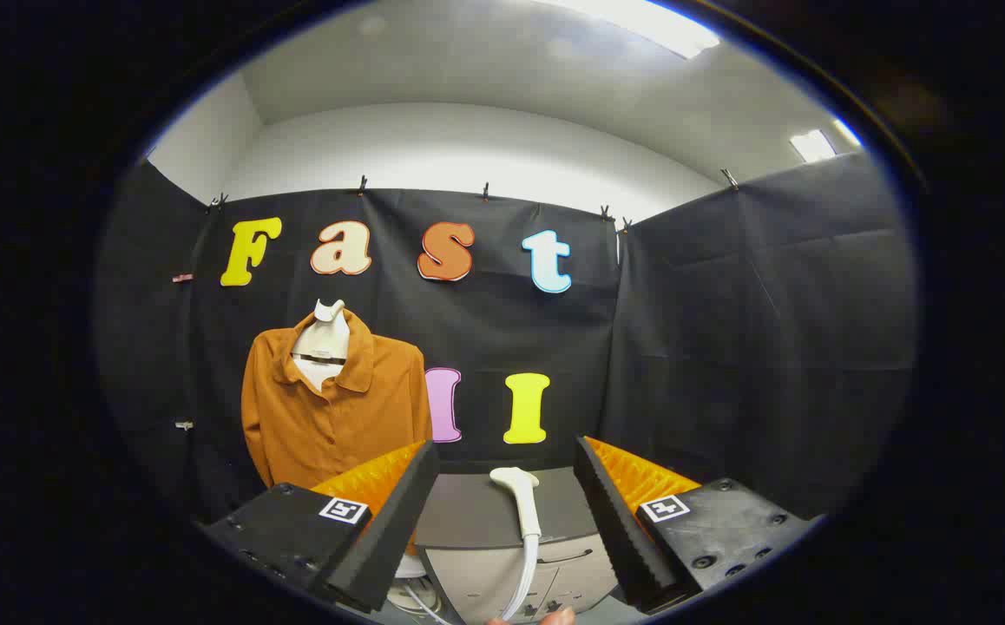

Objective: Iron the clothes twice with a garment steamer, once on the left side and once on the right side.

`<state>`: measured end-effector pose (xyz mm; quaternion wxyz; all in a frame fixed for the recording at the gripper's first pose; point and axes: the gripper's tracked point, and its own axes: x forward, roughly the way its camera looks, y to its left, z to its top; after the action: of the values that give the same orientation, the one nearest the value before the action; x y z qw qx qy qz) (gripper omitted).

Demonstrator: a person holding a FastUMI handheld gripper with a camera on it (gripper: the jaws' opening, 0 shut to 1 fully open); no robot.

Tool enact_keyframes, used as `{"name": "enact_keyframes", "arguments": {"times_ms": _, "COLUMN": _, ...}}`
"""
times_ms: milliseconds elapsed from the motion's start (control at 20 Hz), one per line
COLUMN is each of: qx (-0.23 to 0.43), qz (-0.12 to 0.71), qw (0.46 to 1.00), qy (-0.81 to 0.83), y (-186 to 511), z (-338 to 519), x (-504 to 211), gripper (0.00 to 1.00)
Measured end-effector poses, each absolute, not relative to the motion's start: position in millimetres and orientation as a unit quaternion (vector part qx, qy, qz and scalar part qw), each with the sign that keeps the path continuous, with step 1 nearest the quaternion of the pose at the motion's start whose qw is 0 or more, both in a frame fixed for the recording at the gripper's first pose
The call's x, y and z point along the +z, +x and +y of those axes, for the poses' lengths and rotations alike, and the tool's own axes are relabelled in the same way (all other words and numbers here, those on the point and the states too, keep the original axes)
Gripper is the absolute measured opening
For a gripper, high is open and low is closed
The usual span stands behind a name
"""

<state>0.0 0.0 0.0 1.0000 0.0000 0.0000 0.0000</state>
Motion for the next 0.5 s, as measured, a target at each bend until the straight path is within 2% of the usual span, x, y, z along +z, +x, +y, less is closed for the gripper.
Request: {"name": "enact_keyframes", "arguments": {"times_ms": 500, "qx": 0.005, "qz": 0.006, "qw": 1.000, "qy": 0.010, "y": 29.3, "z": -17.6, "x": -4.4, "gripper": 0.98}}
